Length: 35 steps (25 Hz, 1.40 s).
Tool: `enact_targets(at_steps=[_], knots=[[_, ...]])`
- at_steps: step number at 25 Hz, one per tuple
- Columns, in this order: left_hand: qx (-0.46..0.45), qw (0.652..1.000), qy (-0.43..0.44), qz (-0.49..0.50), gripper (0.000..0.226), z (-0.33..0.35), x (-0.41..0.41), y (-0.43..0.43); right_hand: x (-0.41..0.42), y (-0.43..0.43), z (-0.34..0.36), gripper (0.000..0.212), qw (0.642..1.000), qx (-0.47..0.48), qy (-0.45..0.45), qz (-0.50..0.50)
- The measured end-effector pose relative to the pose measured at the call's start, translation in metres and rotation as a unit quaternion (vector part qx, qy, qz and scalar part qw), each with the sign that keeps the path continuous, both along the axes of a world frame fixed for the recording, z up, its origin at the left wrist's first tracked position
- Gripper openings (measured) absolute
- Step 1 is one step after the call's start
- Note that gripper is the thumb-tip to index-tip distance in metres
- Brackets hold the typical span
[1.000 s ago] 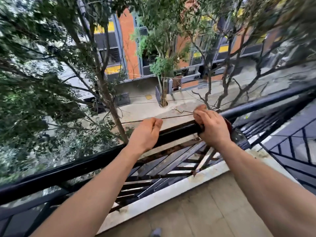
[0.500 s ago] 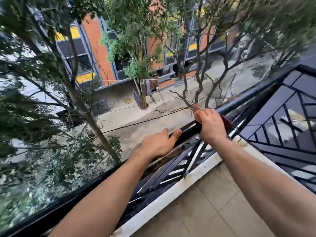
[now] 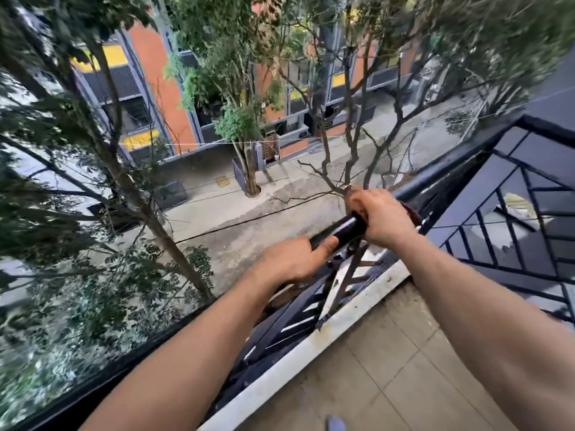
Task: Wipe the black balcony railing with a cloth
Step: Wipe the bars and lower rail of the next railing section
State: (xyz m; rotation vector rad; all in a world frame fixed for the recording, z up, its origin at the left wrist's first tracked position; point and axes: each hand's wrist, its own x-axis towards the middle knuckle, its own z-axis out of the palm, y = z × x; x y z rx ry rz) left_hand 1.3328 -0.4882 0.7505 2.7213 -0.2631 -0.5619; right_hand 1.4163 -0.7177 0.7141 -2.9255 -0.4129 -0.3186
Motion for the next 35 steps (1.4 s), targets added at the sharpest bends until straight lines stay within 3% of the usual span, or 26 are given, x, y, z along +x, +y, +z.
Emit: enact_targets(at_steps=[2, 5, 7, 10, 13, 16, 18, 22, 26, 29, 32, 33, 35], knots=[[-0.013, 1.0, 0.017, -0.015, 0.06, -0.001, 0.018, -0.019, -0.01, 0.021, -0.009, 0.062, 1.0, -0.017, -0.01, -0.009], [-0.026, 0.996, 0.036, -0.082, 0.043, -0.002, 0.05, -0.045, -0.039, 0.025, -0.024, 0.064, 0.983, 0.081, -0.039, 0.159], [-0.035, 0.994, 0.049, -0.094, 0.059, -0.003, 0.062, -0.057, -0.017, -0.011, -0.015, 0.058, 0.973, 0.077, 0.003, 0.219], [-0.023, 0.997, 0.024, -0.067, 0.095, -0.007, 0.073, -0.08, 0.053, -0.076, 0.009, 0.06, 0.992, 0.007, 0.06, 0.109], [0.012, 0.998, -0.019, -0.057, 0.108, -0.012, 0.085, -0.111, 0.063, -0.073, -0.004, 0.069, 0.996, -0.057, 0.041, 0.059], [0.013, 0.998, -0.021, -0.061, 0.118, -0.01, 0.101, -0.138, 0.033, -0.066, -0.03, 0.074, 0.984, 0.052, -0.015, 0.168], [0.026, 0.998, -0.004, -0.061, 0.119, -0.007, 0.108, -0.148, 0.06, -0.104, -0.015, 0.065, 0.972, 0.069, 0.026, 0.221], [0.047, 0.997, -0.043, -0.049, 0.126, -0.015, 0.102, -0.147, 0.137, -0.168, 0.027, 0.05, 0.988, -0.062, 0.119, 0.078], [0.064, 0.993, -0.099, -0.028, 0.139, -0.02, 0.091, -0.156, 0.11, -0.135, 0.006, 0.05, 0.997, -0.066, 0.024, 0.01], [0.039, 0.993, -0.108, 0.01, 0.122, -0.017, 0.097, -0.161, 0.054, -0.084, -0.022, 0.064, 0.987, 0.06, -0.034, 0.145], [0.08, 0.981, -0.175, 0.022, 0.108, -0.023, 0.08, -0.159, 0.062, -0.096, -0.026, 0.066, 0.967, 0.099, -0.106, 0.208], [0.096, 0.97, -0.223, 0.021, 0.101, -0.032, 0.067, -0.155, 0.063, -0.101, -0.03, 0.066, 0.973, 0.132, -0.115, 0.154], [0.025, 0.935, -0.353, 0.032, 0.065, -0.056, 0.034, -0.145, 0.041, -0.089, -0.038, 0.086, 0.961, 0.271, -0.037, -0.046]])
